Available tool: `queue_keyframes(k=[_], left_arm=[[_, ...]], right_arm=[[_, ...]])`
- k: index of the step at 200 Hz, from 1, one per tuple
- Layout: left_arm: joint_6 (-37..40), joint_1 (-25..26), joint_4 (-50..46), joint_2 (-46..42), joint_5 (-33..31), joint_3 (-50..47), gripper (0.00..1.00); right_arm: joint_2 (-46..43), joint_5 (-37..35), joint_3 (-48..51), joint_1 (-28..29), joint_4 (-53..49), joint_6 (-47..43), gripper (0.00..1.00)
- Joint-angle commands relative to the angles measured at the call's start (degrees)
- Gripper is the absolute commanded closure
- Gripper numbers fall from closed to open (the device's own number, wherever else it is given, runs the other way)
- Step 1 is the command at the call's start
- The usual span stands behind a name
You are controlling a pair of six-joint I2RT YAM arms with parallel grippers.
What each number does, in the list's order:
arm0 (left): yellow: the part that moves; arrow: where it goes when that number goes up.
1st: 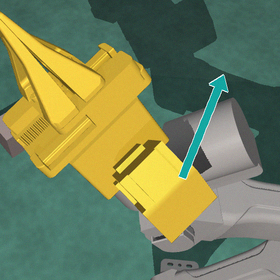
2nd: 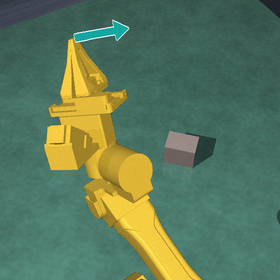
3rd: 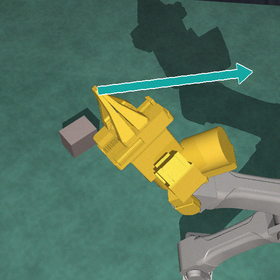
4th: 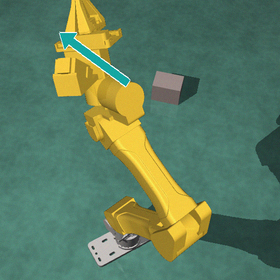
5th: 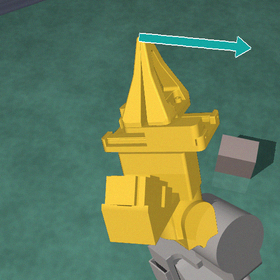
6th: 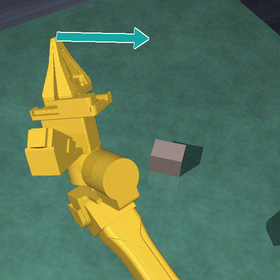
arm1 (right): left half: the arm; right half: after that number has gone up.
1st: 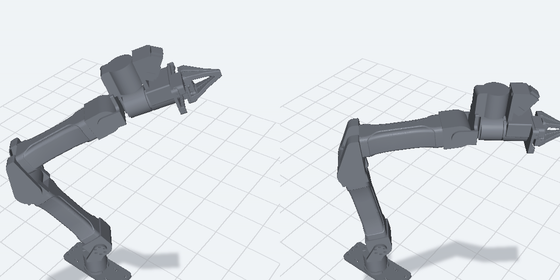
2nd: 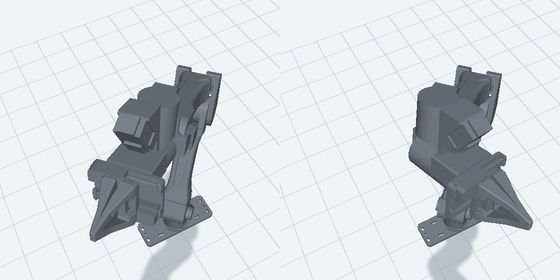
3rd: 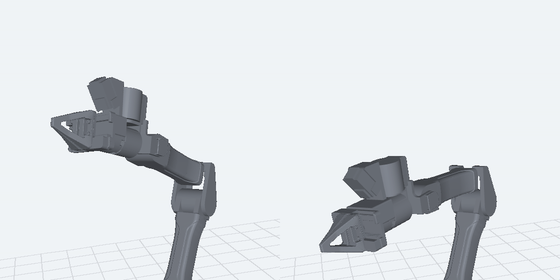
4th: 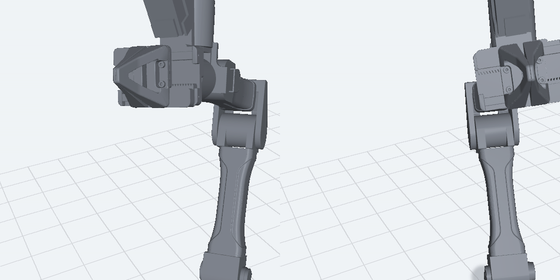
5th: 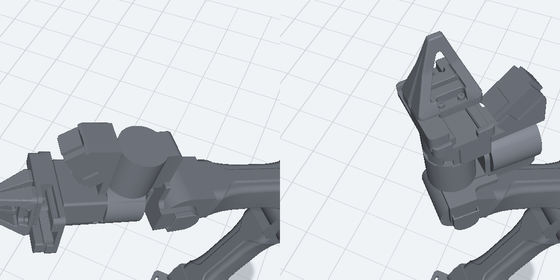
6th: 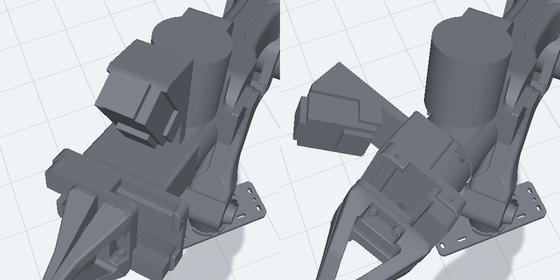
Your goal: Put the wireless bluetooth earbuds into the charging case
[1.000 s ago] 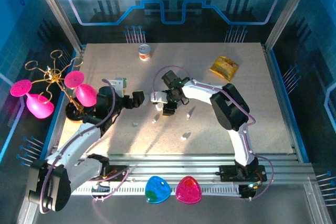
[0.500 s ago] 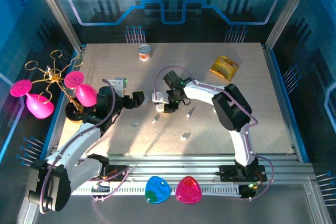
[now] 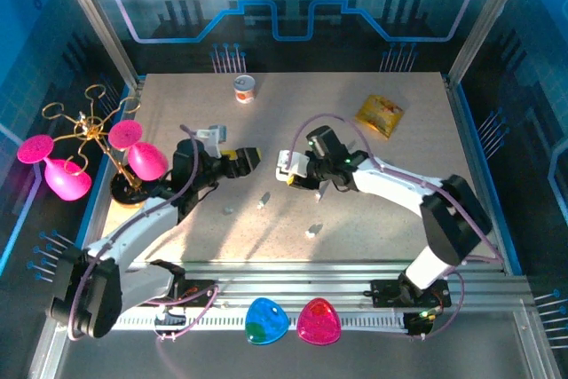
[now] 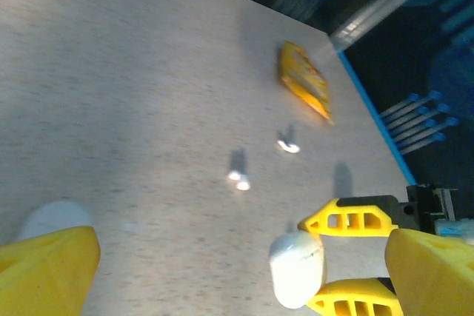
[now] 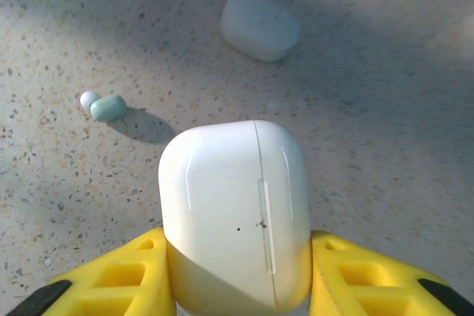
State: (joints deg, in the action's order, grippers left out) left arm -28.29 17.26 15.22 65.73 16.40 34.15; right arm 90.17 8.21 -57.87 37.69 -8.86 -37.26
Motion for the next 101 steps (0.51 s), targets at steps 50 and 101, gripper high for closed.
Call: queue_keyframes(k=[50,101], left_arm=[[-5.2,9.7,11.8,6.5,11.6,4.0,0.14],[-6.2,11.1,14.7,8.5,12.8,4.0,0.38]], right_arm=[[-14.5,-0.4,5.9,-0.6,7.0,3.7,0.74],[-17.3,1.2,6.3,-0.6,7.8,4.5,0.74]])
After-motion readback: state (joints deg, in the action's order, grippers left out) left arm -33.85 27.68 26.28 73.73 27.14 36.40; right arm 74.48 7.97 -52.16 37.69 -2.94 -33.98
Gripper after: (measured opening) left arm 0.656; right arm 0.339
